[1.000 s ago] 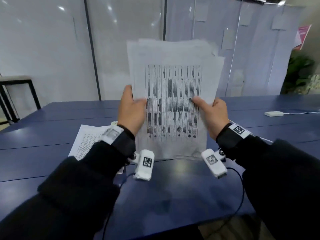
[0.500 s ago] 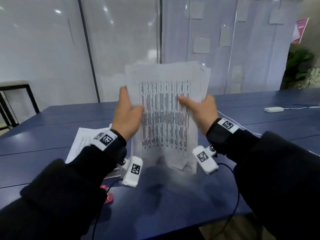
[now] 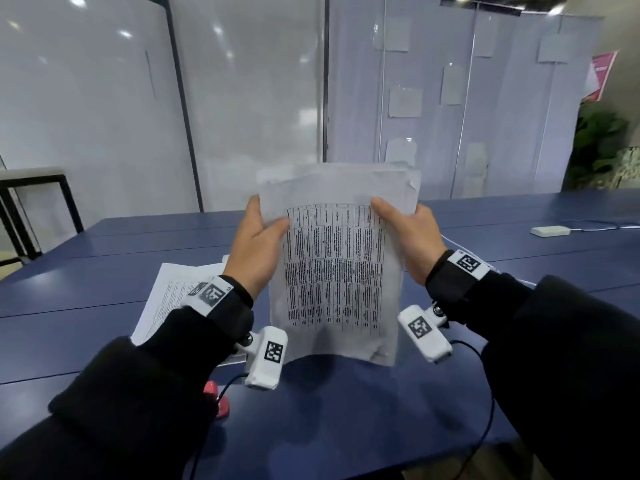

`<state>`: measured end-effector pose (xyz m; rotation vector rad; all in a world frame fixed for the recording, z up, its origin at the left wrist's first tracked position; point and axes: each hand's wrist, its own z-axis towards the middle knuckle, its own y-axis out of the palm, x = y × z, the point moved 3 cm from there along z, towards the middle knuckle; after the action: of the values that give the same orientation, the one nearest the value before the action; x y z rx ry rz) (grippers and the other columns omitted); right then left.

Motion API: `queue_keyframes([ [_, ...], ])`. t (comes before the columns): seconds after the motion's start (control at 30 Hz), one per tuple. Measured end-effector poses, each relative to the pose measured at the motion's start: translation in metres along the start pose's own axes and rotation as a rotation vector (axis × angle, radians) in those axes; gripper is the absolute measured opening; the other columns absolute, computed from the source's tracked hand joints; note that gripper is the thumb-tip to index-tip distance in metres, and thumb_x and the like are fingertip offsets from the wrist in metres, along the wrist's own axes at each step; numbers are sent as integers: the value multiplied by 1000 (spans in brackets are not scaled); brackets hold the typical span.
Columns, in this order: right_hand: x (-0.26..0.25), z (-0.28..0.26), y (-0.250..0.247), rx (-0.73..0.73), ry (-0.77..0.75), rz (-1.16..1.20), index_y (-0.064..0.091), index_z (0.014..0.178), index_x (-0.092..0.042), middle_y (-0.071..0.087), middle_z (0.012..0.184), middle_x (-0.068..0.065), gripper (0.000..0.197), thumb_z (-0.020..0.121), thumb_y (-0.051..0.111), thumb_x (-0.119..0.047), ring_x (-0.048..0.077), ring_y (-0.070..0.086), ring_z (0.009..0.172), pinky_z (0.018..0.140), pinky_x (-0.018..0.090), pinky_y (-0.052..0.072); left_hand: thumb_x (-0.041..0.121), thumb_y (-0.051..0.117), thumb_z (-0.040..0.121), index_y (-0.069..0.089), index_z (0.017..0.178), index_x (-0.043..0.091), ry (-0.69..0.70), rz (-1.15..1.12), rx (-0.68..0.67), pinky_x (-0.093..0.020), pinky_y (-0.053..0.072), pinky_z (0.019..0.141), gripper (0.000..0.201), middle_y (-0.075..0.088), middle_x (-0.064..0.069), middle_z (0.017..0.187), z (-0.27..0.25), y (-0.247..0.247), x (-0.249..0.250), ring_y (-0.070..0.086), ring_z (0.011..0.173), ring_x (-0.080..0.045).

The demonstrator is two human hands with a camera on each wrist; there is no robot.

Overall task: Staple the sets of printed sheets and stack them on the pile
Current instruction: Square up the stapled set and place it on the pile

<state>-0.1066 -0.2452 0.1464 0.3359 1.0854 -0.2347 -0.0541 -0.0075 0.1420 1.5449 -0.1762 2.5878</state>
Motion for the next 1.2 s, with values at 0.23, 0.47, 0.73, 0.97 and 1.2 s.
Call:
queue_keyframes([
  [0.23, 2, 1, -14, 58, 97, 58, 64, 122, 8, 73, 102, 22, 87, 77, 76, -65, 37, 71, 95, 86, 43, 56, 10, 60, 103, 56, 131, 17, 29, -98, 134, -30, 54, 100, 29, 72, 8, 120, 0, -10, -15, 69, 108, -3],
  [0.47, -7, -4, -3, 51, 67, 43, 77, 108, -9, 76, 112, 12, 48, 100, 59, -53, 31, 72, 108, 103, 56, 53, 29, 68, 99, 61, 131, 16, 75, -93, 157, -34, 54, 103, 35, 73, 3, 124, 5, 0, -3, 69, 113, -7],
  [0.73, -3, -12, -11, 69, 10, -119, 73, 93, -5, 76, 87, 11, 17, 99, 67, -20, 25, 69, 81, 80, 46, 57, 31, 92, 75, 48, 127, 23, 46, 2, 15, -42, 57, 100, 69, 71, 2, 122, -7, -5, -22, 71, 109, -12],
  [0.97, -18, -14, -6, -6, 48, 164, 74, 109, -17, 80, 106, 4, 74, 76, 61, -81, 18, 76, 100, 95, 42, 57, 32, 85, 83, 48, 129, 17, 93, -91, -67, -30, 56, 99, 62, 70, -1, 125, 8, -1, 0, 70, 113, -10],
  [1.2, -22, -14, 2, -57, -134, 17, 74, 105, -9, 80, 101, 3, 35, 74, 85, -18, 15, 76, 92, 81, 29, 58, 22, 95, 63, 49, 128, 14, 99, -73, 11, -22, 58, 81, 80, 72, -3, 115, 12, -3, 3, 73, 100, -11],
])
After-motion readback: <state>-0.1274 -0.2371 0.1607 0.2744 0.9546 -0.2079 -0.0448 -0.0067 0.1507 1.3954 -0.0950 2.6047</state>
